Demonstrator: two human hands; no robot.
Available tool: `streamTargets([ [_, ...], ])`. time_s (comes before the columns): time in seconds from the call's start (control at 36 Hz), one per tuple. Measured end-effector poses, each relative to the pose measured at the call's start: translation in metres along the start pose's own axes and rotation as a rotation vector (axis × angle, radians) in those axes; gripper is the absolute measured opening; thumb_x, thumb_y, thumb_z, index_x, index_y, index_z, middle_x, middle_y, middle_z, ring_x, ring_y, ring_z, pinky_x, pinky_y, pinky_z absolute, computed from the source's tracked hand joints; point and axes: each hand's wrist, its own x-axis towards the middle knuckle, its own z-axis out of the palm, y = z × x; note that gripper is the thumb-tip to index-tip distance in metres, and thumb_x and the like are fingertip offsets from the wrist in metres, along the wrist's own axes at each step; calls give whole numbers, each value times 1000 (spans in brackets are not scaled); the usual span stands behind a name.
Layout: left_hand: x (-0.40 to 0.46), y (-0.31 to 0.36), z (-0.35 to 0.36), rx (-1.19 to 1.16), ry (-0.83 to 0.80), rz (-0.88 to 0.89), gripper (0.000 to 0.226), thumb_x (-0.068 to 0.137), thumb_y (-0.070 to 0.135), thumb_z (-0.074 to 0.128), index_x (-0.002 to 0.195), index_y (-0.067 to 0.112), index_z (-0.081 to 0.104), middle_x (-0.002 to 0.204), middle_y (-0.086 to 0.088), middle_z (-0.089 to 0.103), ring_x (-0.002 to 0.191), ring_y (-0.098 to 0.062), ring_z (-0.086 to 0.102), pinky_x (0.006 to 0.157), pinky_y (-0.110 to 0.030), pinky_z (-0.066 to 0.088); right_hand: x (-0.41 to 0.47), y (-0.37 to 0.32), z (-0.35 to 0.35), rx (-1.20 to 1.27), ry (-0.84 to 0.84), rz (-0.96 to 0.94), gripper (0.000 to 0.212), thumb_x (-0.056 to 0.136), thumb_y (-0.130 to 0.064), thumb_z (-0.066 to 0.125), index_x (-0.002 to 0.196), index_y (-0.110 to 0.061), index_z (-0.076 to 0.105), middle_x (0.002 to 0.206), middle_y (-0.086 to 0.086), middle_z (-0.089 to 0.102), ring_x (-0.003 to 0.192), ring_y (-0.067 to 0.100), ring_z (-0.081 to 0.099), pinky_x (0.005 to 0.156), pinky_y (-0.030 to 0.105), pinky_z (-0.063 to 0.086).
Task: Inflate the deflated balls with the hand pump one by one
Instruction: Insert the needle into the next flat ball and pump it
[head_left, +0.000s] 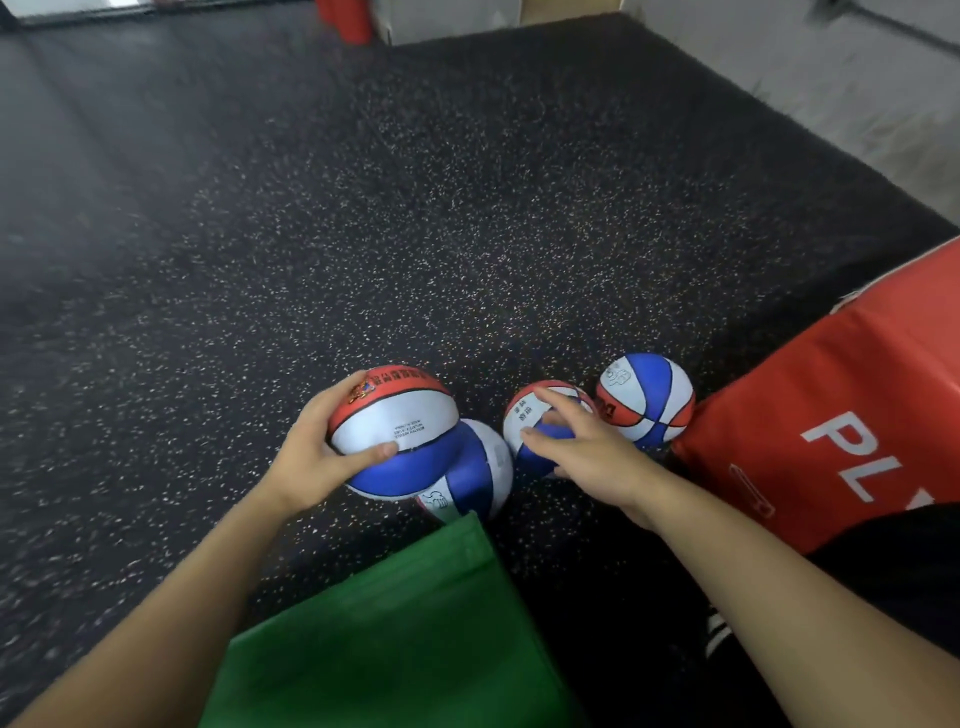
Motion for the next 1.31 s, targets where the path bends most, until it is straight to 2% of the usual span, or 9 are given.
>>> streamTargets([
  [0.25, -41, -74, -26, 73, 22, -266, 119, 56, 66, 92, 157, 48, 32, 147, -1, 40, 130, -21, 52, 111, -44, 48, 1, -8, 14, -19, -21, -22, 62, 95, -58, 66, 150, -61, 37, 147, -20, 48, 135, 12, 53, 117, 47, 43],
  [0.39, -42, -111, -18, 17, -211, -483, 131, 46, 61, 99, 156, 46, 29, 142, -5, 54, 127, -30, 60, 107, -53, 53, -1, -6, 18, -42, -24, -19, 64, 93, -60, 67, 151, -59, 38, 149, -19, 49, 134, 13, 55, 118, 46, 43],
  [0.44, -41, -112, -13, 9, -271, -533, 125, 49, 48, 97, 156, 36, 33, 137, -5, 58, 124, -30, 62, 106, -52, 54, -1, -6, 18, -50, -29, -21, 69, 87, -67, 68, 149, -59, 39, 148, -20, 50, 134, 12, 55, 117, 47, 43],
  [0.61, -41, -105, -14, -3, -261, -511, 84, 80, 4, 88, 141, 41, 45, 131, -3, 57, 118, -28, 61, 100, -50, 57, 1, -4, 16, -26, -29, -29, 87, 63, -82, 65, 144, -64, 40, 142, -23, 53, 131, 9, 56, 114, 47, 47],
  [0.81, -41, -110, -12, -101, -222, -586, 84, 60, 29, 85, 132, 57, 50, 136, -8, 62, 120, -32, 64, 103, -53, 55, -2, -3, 14, -36, -39, -31, 72, 66, -84, 65, 132, -74, 40, 141, -26, 52, 130, 10, 58, 115, 48, 45],
  [0.94, -40, -115, -11, 58, -290, -500, 88, 61, 48, 80, 131, 79, 37, 158, 1, 29, 137, -31, 45, 113, -57, 46, -6, -4, 13, -65, -32, -18, 66, 89, -67, 66, 148, -62, 37, 142, -23, 52, 128, 15, 60, 116, 48, 43],
  [1.06, -41, -110, -9, 140, -321, -455, 97, 61, 54, 84, 142, 73, 34, 162, 4, 24, 138, -33, 47, 113, -58, 46, -8, -7, 14, -71, -30, -5, 66, 91, -62, 67, 150, -59, 38, 143, -21, 51, 128, 16, 60, 116, 47, 44],
  [1.17, -43, -99, -10, 153, -311, -432, 93, 60, 52, 83, 134, 79, 33, 159, 4, 29, 136, -30, 47, 113, -56, 47, -11, -11, 15, -80, -30, -9, 63, 95, -56, 65, 151, -58, 36, 145, -19, 51, 128, 16, 59, 117, 46, 42],
  [1.31, -45, -90, -12, 107, -285, -400, 91, 58, 51, 83, 132, 76, 38, 156, 7, 28, 136, -29, 46, 110, -54, 50, -11, -6, 13, -78, -11, -40, 60, 78, -76, 65, 132, -74, 39, 145, -19, 54, 127, 6, 57, 116, 46, 43],
])
